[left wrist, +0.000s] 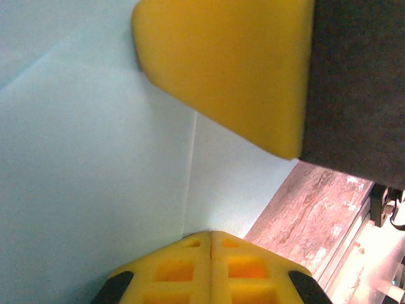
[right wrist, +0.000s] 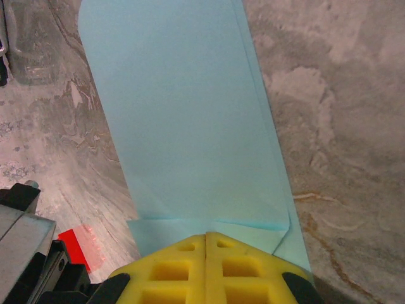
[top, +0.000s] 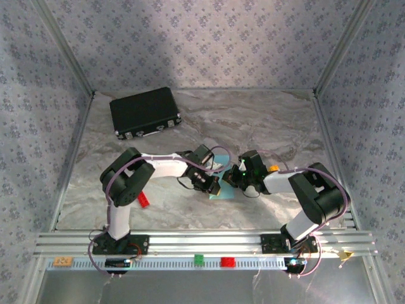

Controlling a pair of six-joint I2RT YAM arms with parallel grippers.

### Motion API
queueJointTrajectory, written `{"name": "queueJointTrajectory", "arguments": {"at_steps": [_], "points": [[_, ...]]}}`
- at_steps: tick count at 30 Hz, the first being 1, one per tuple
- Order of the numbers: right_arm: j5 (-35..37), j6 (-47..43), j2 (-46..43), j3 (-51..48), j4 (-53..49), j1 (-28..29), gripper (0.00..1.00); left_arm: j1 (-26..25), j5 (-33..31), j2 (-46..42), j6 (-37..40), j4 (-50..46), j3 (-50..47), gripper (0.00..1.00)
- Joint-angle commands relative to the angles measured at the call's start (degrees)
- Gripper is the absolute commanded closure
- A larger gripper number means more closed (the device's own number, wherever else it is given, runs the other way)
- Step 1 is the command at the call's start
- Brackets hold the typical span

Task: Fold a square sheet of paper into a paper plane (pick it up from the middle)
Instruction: Fold the triangle a second time at the center of the table.

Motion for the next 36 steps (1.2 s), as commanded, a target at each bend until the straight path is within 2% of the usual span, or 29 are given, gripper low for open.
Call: {"name": "queueJointTrajectory", "arguments": {"at_steps": [1, 12, 20, 27, 36], "points": [[1.7, 0.2, 1.9, -1.0, -3.6, -0.5, 0.97, 0.3, -0.6, -1.7, 1.2, -1.0, -2.3, 0.98], [1.5, 0.0, 2.0, -0.4, -3.8, -0.5, 0.97, 0.2, 1.7, -5.6, 1.2, 0.8, -1.5, 0.93], [1.6, 0.1, 2.0, -0.7, -3.8, -0.5, 0.97, 0.1, 2.4, -1.8, 2.4, -1.3, 0.3, 0.94], [1.6, 0.1, 2.0, -0.7, -4.0, -0.5, 0.97, 0.8, 0.5, -1.8, 1.3, 0.0, -3.4, 0.96], [1.6, -0.2, 2.1, -0.7, -4.1, -0.7, 0.97, 2.5, 2.0, -4.9, -1.5, 4.4, -9.8, 0.96]]}}
